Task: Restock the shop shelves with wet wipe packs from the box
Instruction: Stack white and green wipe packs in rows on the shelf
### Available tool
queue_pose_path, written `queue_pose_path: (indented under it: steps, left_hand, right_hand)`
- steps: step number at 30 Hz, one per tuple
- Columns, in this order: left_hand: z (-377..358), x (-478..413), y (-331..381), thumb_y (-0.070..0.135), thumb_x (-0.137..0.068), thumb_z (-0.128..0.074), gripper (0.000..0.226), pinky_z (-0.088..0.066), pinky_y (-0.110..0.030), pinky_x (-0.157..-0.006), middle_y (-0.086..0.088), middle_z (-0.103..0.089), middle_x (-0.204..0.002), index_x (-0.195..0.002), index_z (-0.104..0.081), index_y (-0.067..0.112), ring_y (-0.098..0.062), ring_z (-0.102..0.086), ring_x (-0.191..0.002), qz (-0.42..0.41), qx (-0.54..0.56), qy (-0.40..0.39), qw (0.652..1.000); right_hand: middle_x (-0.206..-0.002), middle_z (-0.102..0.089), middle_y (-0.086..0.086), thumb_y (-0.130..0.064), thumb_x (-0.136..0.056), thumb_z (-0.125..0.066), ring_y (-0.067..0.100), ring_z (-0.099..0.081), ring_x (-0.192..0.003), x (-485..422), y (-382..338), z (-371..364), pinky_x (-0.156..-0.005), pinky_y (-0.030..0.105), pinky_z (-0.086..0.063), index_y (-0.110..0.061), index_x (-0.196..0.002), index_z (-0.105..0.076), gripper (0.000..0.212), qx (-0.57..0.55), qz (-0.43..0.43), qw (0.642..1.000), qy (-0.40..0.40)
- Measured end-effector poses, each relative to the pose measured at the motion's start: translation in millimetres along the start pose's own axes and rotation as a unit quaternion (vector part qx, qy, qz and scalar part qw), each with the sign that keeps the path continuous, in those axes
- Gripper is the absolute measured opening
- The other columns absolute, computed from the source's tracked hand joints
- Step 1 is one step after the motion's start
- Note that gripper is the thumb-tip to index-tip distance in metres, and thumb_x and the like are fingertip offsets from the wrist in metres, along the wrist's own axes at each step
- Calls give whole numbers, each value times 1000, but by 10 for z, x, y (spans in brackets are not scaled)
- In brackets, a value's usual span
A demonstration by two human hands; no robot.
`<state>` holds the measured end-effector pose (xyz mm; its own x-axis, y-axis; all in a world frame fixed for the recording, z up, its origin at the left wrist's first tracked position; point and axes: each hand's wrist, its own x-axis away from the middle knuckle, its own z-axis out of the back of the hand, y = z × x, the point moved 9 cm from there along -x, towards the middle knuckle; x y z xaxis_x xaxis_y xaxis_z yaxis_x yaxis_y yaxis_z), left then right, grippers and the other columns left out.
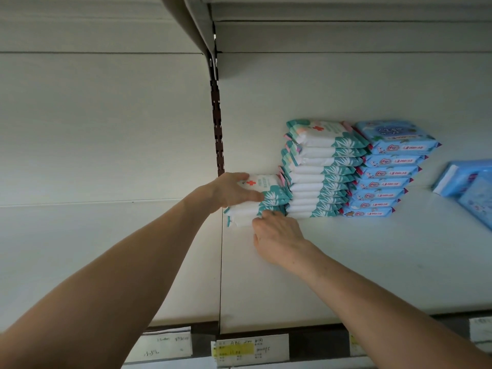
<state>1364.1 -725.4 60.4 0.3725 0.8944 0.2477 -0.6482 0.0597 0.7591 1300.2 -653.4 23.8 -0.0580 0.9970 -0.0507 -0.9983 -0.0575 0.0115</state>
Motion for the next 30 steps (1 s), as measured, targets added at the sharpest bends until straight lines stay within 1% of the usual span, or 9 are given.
queue_pose_path:
  steps: [4,7,12,15,17,21,23,25,30]
  left_hand:
    - [12,-15,29,19,-84,-71,68,-42,-17,-61,-5,-52,-125,-145,-41,14,-18,-49,-86,-11,-43,28,999]
    - [55,0,47,14,-84,-69,64,-35,-16,-47,-8,-54,-125,-143,-44,13,-18,-49,-80,-11,-54,46,997]
    - [57,38,20,3,-85,-64,68,-42,-25,-67,-10,-51,-128,-146,-39,21,-30,-58,-100,-17,-132,30,991]
    - [117,68,50,6,-88,-57,61,-46,-27,-83,-6,-51,-132,-144,-42,24,-28,-54,-117,-36,-212,75,974]
    - [102,77,78,8,-89,-56,59,-46,-28,-88,-6,-51,-134,-144,-42,23,-26,-52,-117,-47,-240,81,966]
    - [106,51,-36,17,-89,-62,43,-51,-32,-77,-8,-54,-115,-131,-52,17,-25,-58,-91,2,-34,32,999]
    - [195,46,-134,22,-90,-57,29,-52,-35,-79,-9,-57,-113,-116,-58,10,-24,-56,-94,39,19,54,998]
    - [191,42,-214,23,-89,-55,32,-50,-35,-77,-6,-56,-108,-119,-59,10,-23,-53,-93,61,26,52,996]
    - [108,47,-241,15,-91,-58,40,-47,-36,-83,-7,-57,-117,-130,-54,12,-24,-55,-108,64,81,43,994]
  right_hand:
    - [-122,-48,9,-17,-96,-45,26,-46,-115,12,18,4,-84,34,-39,-10,-119,-54,25,-9,-9,1000,-11]
    - [-122,-48,10,-17,-96,-44,27,-46,-115,22,23,1,-86,35,-40,-10,-118,-54,25,-11,-14,1000,-15]
    - [-121,-50,9,-16,-96,-44,26,-47,-114,1,37,10,-86,35,-41,-10,-117,-54,25,-11,-23,999,-23]
    - [-122,-51,10,-16,-96,-43,27,-47,-115,-18,43,7,-88,35,-40,-9,-118,-54,26,-8,-29,999,-28]
    - [-121,-52,10,-16,-95,-44,27,-47,-114,-17,39,14,-85,34,-40,-10,-118,-54,26,-5,-29,999,-29]
    - [-110,-60,6,-13,-95,-44,25,-56,-100,1,78,266,-69,29,-34,-12,-111,-58,21,-5,-32,999,35]
    - [-106,-63,6,-12,-95,-44,26,-59,-95,7,152,486,-67,29,-35,-13,-111,-58,21,-17,-46,994,97]
    - [-106,-64,5,-9,-94,-46,26,-61,-94,2,239,646,-66,29,-35,-14,-115,-58,25,-23,-62,988,141]
    - [-111,-61,6,-3,-91,-51,25,-58,-97,-26,298,705,-65,30,-36,-14,-118,-54,29,2,-69,987,146]
